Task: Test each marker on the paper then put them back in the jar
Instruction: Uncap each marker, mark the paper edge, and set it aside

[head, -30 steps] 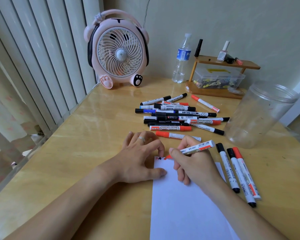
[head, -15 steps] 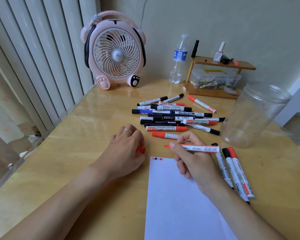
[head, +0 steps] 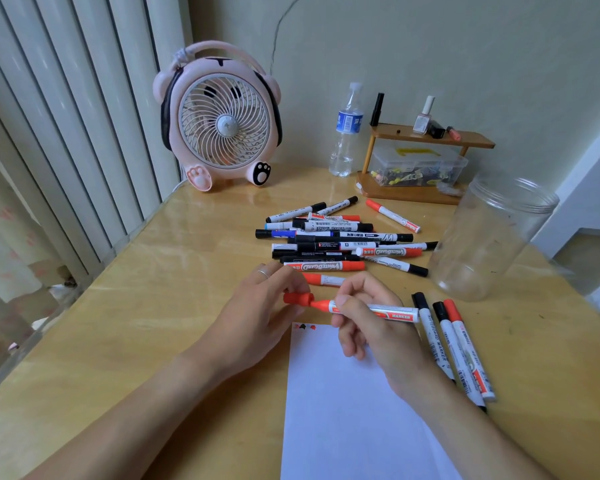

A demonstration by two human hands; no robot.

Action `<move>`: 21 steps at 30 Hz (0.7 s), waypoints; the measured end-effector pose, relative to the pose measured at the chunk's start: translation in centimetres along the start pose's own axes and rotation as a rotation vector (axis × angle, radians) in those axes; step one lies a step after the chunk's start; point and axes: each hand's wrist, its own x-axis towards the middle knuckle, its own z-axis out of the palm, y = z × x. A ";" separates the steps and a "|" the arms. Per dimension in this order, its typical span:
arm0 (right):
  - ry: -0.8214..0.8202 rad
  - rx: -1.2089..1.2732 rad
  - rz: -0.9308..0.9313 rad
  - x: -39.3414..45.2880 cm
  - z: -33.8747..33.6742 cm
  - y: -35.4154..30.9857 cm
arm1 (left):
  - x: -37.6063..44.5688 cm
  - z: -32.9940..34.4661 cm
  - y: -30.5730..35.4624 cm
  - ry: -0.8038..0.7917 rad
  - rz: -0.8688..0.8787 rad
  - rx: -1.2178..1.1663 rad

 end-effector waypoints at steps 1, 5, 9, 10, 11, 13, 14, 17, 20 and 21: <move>-0.006 0.001 0.004 0.0 0.0 0.0 | 0.0 -0.1 0.1 -0.009 0.026 -0.001; -0.050 -0.006 -0.016 0.0 0.0 0.0 | 0.2 -0.3 0.4 -0.050 0.111 0.048; -0.079 -0.012 -0.066 -0.1 0.0 -0.3 | 0.1 -0.4 0.3 -0.067 0.105 -0.041; -0.081 0.001 -0.056 -0.2 -0.1 -0.5 | 0.1 -0.3 0.3 -0.075 0.095 -0.060; -0.082 0.024 -0.035 -0.2 -0.2 -0.7 | 0.1 -0.2 0.2 -0.081 0.082 -0.074; -0.067 0.106 0.017 -0.3 -0.5 -1.0 | 0.0 -0.1 0.1 -0.081 0.062 -0.087; -0.038 0.148 0.038 -0.3 -0.8 -1.1 | 0.0 0.0 0.0 -0.077 0.057 -0.093; 0.067 0.137 0.047 -0.2 -1.7 -1.4 | 0.0 0.0 -0.2 -0.063 0.047 -0.118; 0.019 0.035 0.026 -0.4 -2.3 -1.8 | 0.0 0.3 -0.6 -0.091 0.028 -0.155; 0.002 -0.004 0.018 -0.5 -2.4 -1.9 | 0.0 0.5 -0.8 -0.110 0.012 -0.177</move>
